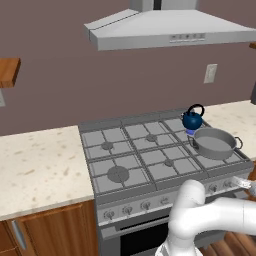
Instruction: Pick the kettle from the cabinet and place it on a stove burner. Then pick the pot from the counter and place it on another stove burner. Finally, turn both burners on.
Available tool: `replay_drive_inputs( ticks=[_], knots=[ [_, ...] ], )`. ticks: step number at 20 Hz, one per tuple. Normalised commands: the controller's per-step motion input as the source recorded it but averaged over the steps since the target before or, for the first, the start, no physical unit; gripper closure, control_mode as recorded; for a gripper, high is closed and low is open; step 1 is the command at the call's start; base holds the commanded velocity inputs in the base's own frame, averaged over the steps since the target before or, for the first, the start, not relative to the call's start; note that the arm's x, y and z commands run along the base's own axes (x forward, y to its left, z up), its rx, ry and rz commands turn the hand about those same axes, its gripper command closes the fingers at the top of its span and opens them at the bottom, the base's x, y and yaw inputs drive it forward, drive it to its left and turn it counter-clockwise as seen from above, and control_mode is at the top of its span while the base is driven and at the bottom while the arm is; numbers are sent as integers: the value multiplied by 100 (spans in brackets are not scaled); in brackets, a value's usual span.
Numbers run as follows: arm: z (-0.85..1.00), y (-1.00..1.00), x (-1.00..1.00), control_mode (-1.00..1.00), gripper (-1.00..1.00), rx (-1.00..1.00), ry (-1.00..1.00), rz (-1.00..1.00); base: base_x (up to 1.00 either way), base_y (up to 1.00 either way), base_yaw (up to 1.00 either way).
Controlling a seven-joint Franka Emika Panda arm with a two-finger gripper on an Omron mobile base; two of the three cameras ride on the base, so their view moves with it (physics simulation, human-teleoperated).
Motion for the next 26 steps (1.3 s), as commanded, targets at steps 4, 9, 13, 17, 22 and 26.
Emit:
replay_drive_inputs(
  ticks=[4, 9, 13, 17, 22, 26],
  knots=[
    [-40, -74, -33, -100, 100, 11, -24, 44, 0, 0, 0],
    [-49, -64, -10, -100, 100, 9, -25, 50, 0, 0, 0],
    [-37, -64, 0, -100, 100, 3, -28, 63, 0, 0, 0],
    [-20, -56, 1, -100, 100, 0, -39, 72, 0, 0, 0],
    [-8, -61, 0, -100, 100, -2, -46, 78, 0, 0, 0],
    [-2, -62, 0, -100, 100, -2, -49, 78, 0, 0, 0]
  ],
)
